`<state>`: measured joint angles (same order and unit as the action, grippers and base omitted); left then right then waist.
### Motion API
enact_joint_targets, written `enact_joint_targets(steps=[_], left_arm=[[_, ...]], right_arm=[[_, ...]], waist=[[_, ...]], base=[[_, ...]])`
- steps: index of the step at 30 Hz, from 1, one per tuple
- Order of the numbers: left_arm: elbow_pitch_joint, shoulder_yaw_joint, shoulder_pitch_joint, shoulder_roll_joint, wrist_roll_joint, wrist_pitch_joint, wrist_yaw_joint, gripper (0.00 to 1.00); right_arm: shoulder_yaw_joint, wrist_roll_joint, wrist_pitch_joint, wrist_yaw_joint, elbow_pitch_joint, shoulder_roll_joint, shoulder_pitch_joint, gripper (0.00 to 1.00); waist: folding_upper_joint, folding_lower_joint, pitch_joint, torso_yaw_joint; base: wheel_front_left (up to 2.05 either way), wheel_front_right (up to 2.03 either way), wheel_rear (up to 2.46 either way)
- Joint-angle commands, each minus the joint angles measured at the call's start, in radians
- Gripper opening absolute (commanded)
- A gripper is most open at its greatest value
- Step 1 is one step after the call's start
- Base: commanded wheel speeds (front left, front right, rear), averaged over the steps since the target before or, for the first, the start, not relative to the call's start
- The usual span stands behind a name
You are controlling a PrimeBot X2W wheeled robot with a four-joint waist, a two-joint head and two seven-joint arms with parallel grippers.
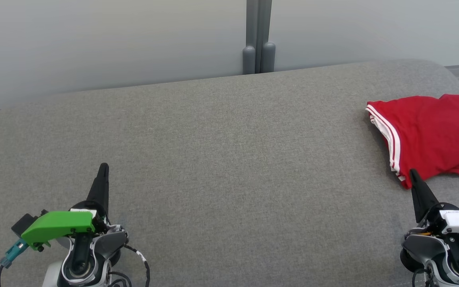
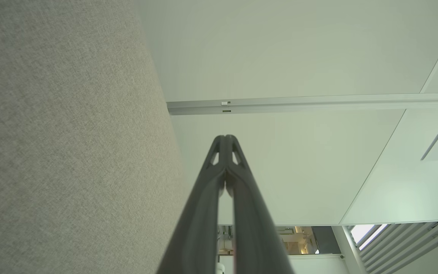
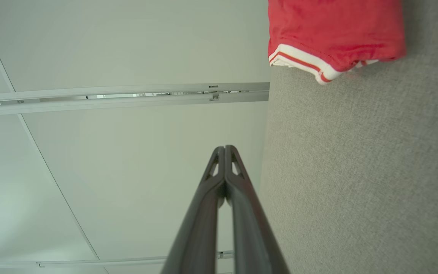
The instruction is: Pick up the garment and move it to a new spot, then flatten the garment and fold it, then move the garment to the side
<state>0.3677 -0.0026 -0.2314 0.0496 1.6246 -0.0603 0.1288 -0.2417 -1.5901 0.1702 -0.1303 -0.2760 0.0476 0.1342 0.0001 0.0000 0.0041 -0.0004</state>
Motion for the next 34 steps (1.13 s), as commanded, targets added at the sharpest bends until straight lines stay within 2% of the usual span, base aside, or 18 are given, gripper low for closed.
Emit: enact_joint_targets(steps=[1,34], left_arm=[[0.002,0.002,-0.011,0.001,0.004,-0.002,0.006,0.00],[0.002,0.002,-0.011,0.001,0.004,-0.002,0.006,0.00]], right_arm=[[-0.001,-0.004,0.002,-0.001,-0.001,0.005,0.009,0.00],[-0.001,-0.004,0.002,-0.001,-0.001,0.005,0.009,0.00]], waist=[[-0.0001,0.0000,0.000,0.000],[-0.0001,0.0000,0.000,0.000]], base=[[0.00,0.00,0.00],[0.00,0.00,0.00]])
